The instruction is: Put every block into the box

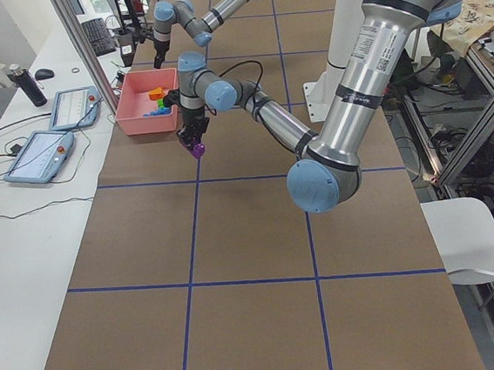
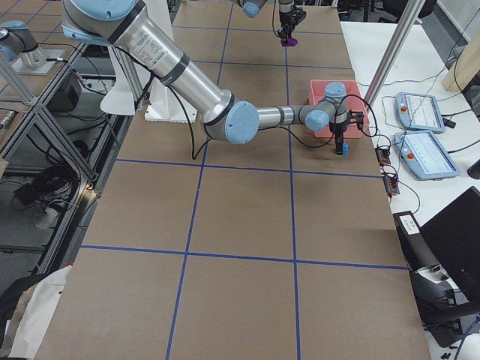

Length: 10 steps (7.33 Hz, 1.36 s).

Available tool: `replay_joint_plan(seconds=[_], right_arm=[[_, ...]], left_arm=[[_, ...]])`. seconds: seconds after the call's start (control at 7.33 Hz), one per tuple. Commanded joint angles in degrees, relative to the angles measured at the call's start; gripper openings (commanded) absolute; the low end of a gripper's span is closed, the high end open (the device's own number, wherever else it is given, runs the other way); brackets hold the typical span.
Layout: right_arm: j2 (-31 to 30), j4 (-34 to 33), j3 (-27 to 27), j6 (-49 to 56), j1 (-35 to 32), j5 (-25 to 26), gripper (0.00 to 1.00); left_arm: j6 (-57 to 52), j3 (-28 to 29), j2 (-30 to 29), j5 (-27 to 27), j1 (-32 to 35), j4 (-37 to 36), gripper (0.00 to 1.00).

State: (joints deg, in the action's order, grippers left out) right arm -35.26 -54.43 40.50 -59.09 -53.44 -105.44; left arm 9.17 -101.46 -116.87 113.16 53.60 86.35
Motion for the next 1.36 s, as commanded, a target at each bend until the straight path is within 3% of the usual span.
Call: replay_joint_plan(seconds=[0.0, 0.14, 0.27, 0.41, 0.55, 0.82, 0.95, 1.09, 1.23], right_arm=[[1.07, 4.31, -3.66, 0.02, 0.62, 1.29, 0.99], [1.86, 4.51, -3.76, 0.02, 0.71, 1.99, 0.95], [1.87, 5.21, -3.85, 0.02, 1.23, 3.65, 0.90], [1.95, 5.47, -4.03, 0.02, 1.24, 4.01, 0.74], [1.95, 5.56, -4.29, 0.02, 1.50, 4.80, 0.71], [1.95, 8.10, -6.83, 0.02, 1.77, 5.16, 0.71], [1.95, 8.20, -6.93, 0.02, 1.77, 5.16, 0.68], [1.95, 8.11, -6.93, 0.02, 1.77, 5.16, 0.20], [1.95, 8.11, -6.93, 0.11, 1.77, 5.16, 0.00]], left_arm=[[0.58, 1.08, -2.12, -0.04, 0.01, -0.21, 0.00], [4.76, 4.14, -5.78, 0.04, -0.07, -0.04, 0.00], [11.16, 10.95, -13.74, 0.05, 0.01, 0.40, 0.00], [14.70, 16.76, -19.91, 0.05, 0.10, 0.75, 0.00], [17.87, 19.69, -22.32, -0.04, 0.10, 2.23, 0.00], [26.91, 32.40, -31.26, -0.04, 0.01, 9.60, 0.00], [28.00, 35.86, -33.05, -0.13, -0.07, 11.89, 0.00], [29.40, 39.20, -34.72, -0.74, -0.07, 14.70, 0.00], [33.07, 44.80, -37.96, -4.49, -1.03, 19.08, 0.00]])
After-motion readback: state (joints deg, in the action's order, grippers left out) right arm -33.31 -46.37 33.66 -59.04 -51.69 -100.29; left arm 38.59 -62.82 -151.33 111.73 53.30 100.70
